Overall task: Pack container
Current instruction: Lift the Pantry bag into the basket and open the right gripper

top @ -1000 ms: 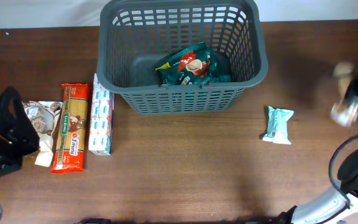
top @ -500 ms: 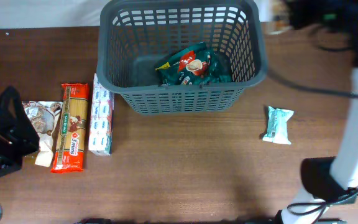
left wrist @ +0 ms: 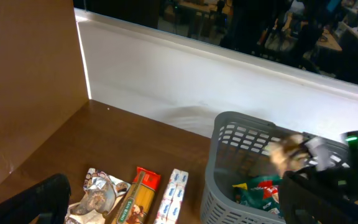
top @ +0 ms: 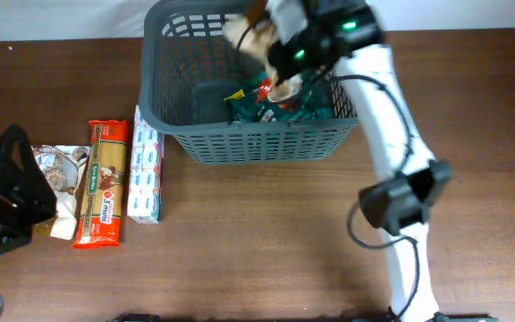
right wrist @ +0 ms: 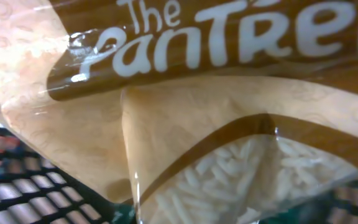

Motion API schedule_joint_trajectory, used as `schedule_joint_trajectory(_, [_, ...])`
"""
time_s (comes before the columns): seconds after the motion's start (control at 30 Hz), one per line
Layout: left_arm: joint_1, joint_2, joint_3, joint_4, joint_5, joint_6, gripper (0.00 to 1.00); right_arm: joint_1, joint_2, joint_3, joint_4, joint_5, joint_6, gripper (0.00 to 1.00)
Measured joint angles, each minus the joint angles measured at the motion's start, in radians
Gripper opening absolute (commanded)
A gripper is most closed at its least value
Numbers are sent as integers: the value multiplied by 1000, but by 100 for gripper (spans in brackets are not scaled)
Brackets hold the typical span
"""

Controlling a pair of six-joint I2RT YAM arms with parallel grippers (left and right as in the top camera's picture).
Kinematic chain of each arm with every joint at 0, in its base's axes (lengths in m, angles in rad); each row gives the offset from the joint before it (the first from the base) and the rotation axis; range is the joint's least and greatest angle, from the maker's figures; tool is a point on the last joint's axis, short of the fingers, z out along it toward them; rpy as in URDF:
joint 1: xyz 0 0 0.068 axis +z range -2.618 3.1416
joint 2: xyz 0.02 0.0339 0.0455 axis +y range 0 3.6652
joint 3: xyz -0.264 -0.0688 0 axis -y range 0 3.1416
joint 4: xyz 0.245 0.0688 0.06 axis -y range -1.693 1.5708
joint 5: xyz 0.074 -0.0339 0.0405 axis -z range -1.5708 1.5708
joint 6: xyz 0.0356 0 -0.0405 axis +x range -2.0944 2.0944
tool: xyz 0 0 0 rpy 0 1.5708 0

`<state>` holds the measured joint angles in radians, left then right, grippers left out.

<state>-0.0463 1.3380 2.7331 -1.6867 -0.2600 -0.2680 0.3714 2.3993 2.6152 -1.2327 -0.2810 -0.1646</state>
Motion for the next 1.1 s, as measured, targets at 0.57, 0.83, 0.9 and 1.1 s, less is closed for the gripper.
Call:
schedule_joint_trajectory(0.57, [0, 0, 0, 0, 0, 0, 100, 14, 15, -26, -58, 57, -45, 80])
schedule_joint_trajectory(0.83, [0, 0, 0, 0, 0, 0, 99, -102, -270, -26, -75, 104, -43, 80])
schedule_joint_trajectory(0.9, [0, 0, 0, 0, 0, 0, 100, -217, -398, -26, -76, 104, -26, 80])
schedule_joint_trajectory(1.1, [0, 0, 0, 0, 0, 0, 99, -696, -667, -163, -16, 115, 84, 80])
